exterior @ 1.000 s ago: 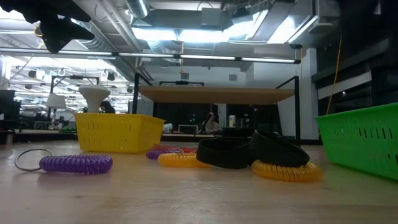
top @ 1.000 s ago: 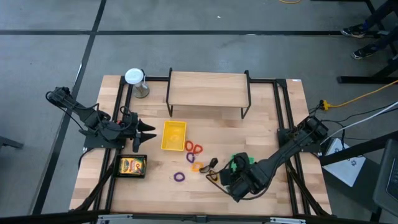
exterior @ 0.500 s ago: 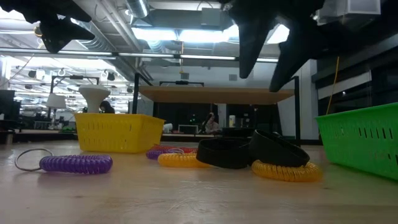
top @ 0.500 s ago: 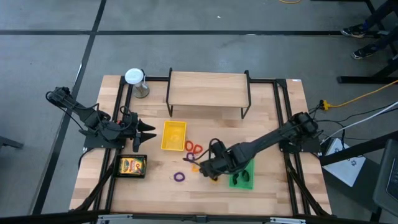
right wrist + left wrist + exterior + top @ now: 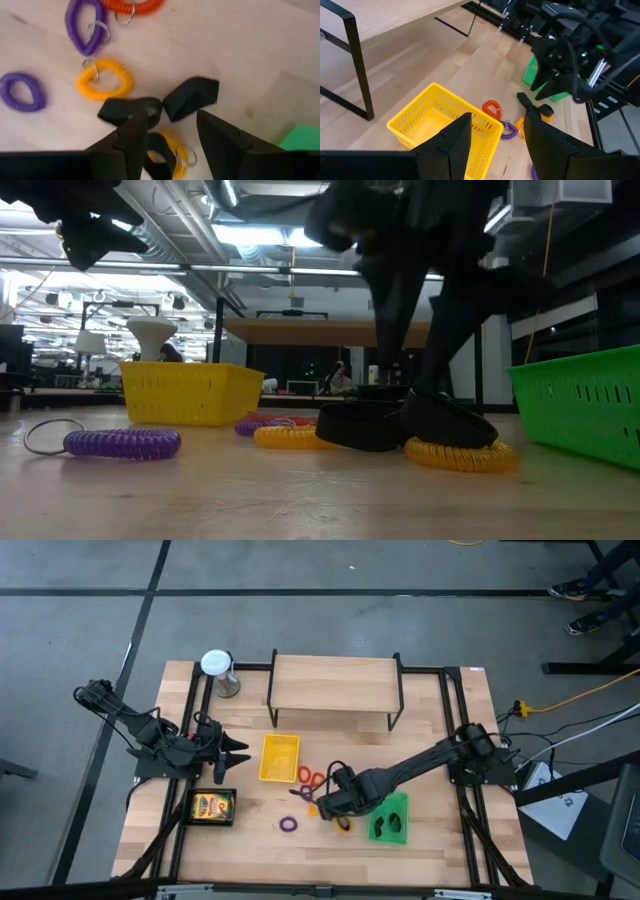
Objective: Pick & Place Office Desk Supplies
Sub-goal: Put the black rubber band into the green bin
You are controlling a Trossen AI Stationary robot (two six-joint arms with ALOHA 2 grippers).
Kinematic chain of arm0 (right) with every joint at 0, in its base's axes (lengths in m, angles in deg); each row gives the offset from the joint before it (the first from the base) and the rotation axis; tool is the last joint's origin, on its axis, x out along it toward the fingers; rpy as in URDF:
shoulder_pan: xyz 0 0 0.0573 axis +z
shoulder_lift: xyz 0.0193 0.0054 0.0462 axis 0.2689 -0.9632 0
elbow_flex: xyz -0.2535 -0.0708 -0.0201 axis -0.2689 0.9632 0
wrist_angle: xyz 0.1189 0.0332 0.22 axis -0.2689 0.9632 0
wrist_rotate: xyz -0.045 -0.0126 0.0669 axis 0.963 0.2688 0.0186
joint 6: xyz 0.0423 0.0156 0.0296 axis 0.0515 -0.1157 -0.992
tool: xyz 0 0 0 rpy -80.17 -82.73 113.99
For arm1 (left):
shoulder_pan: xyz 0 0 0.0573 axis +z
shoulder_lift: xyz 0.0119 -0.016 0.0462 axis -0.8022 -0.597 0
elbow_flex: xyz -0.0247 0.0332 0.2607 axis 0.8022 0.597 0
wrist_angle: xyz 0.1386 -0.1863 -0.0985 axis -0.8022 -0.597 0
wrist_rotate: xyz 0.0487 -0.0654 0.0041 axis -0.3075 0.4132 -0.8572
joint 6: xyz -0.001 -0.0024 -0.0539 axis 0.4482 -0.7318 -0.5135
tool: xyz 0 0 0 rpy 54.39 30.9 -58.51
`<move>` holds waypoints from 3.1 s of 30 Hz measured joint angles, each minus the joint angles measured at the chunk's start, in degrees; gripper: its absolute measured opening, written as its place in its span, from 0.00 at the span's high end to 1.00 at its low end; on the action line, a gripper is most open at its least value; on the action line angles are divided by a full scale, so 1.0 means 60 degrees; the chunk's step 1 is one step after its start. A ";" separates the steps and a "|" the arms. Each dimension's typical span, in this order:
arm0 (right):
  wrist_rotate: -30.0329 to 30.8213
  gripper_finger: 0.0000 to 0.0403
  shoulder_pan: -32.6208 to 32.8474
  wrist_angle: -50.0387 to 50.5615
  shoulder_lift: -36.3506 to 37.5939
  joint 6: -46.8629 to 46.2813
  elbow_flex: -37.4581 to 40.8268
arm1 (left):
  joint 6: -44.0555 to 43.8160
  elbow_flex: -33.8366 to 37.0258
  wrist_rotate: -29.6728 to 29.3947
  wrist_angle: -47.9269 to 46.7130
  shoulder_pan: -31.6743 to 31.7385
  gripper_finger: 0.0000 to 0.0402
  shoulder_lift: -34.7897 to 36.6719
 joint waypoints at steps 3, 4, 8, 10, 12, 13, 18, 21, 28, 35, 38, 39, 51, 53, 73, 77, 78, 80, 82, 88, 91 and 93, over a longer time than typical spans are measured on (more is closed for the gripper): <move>-0.0027 0.60 -0.0177 0.0004 -0.0154 -0.0007 0.0004 | -0.0006 0.0000 0.0003 0.0004 0.0000 0.56 -0.0002; -0.0049 0.61 -0.0240 0.0001 -0.0193 -0.0004 0.0004 | -0.0028 0.0000 0.0016 0.0004 0.0001 0.56 0.0001; -0.0368 0.62 -0.0486 -0.0068 -0.0419 0.0045 0.0004 | -0.0105 0.0000 0.0032 0.0000 0.0001 0.56 0.0001; -0.0505 0.63 -0.0558 -0.0250 -0.0474 0.0059 0.0004 | -0.0134 0.0000 0.0036 0.0001 -0.0001 0.56 -0.0002; -0.0515 0.64 -0.0579 -0.0290 -0.0477 0.0073 0.0004 | -0.0132 0.0000 0.0040 0.0004 -0.0001 0.56 0.0001; -0.0514 0.64 -0.0579 -0.0349 -0.0473 0.0041 0.0004 | -0.0126 0.0000 0.0040 -0.0001 -0.0002 0.56 0.0000; -0.0657 0.65 -0.0586 -0.0331 -0.0473 -0.0013 0.0004 | -0.0123 0.0000 0.0062 -0.0075 0.0001 0.56 0.0000; -0.0762 0.65 -0.0586 -0.0334 -0.0473 -0.0182 0.0004 | -0.0135 0.0000 0.0076 -0.0190 -0.0002 0.56 -0.0002; -0.0870 0.65 -0.0584 -0.0422 -0.0236 -0.0347 0.0000 | -0.0135 0.0000 0.0076 -0.0208 -0.0002 0.56 0.0000; -0.0985 0.65 -0.0590 -0.0541 -0.0811 -0.0466 0.0000 | -0.0138 0.0000 0.0076 -0.0211 -0.0002 0.56 0.0000; -0.1028 0.65 -0.0699 -0.0642 -0.0991 -0.0459 0.0000 | -0.0136 0.0000 0.0076 -0.0211 -0.0002 0.56 0.0000; -0.1033 0.65 -0.0745 -0.0715 -0.1047 -0.0462 -0.0008 | -0.0129 0.0000 0.0076 -0.0210 -0.0002 0.56 -0.0001; -0.1057 0.96 -0.1070 -0.0696 -0.1165 0.0316 -0.0011 | -0.0124 0.0000 0.0076 -0.0226 -0.0002 0.56 -0.0002; -0.1009 0.97 -0.1077 -0.0776 -0.1165 0.0429 -0.0011 | -0.0124 0.0000 0.0076 -0.0237 -0.0002 0.56 0.0001; 0.1165 1.00 -0.0273 0.1532 0.2148 -0.0635 0.0004 | -0.0237 0.0000 0.0073 -0.0291 0.0001 0.56 0.0001; 0.0968 1.00 0.0595 0.3241 0.2646 -0.1869 0.0004 | -0.0237 0.0002 0.0073 -0.0284 0.0001 0.56 -0.0001; 0.0911 1.00 0.0815 0.3415 0.2657 -0.2208 0.0004 | -0.0235 0.0000 0.0073 -0.0284 -0.0002 0.56 0.0000; 0.0707 1.00 0.1267 0.3621 0.2653 -0.2806 0.0010 | -0.0236 0.0000 0.0073 -0.0284 -0.0002 0.56 0.0001; 0.0521 1.00 0.1688 0.3294 0.2634 -0.3322 0.0159 | -0.0233 0.0000 0.0073 -0.0284 0.0000 0.56 0.0000; 0.0298 1.00 0.2423 0.1068 0.2536 -0.5140 0.1881 | -0.0224 0.0000 0.0076 -0.0202 0.0000 0.56 -0.0002; 0.0051 1.00 0.2489 0.0426 0.2532 -0.5575 0.2709 | -0.0200 0.0000 0.0092 -0.0208 -0.0002 0.56 -0.0002; -0.0205 0.98 0.2478 -0.0057 0.2532 -0.5720 0.3042 | -0.0204 0.0002 0.0247 -0.0204 0.0001 0.56 0.0001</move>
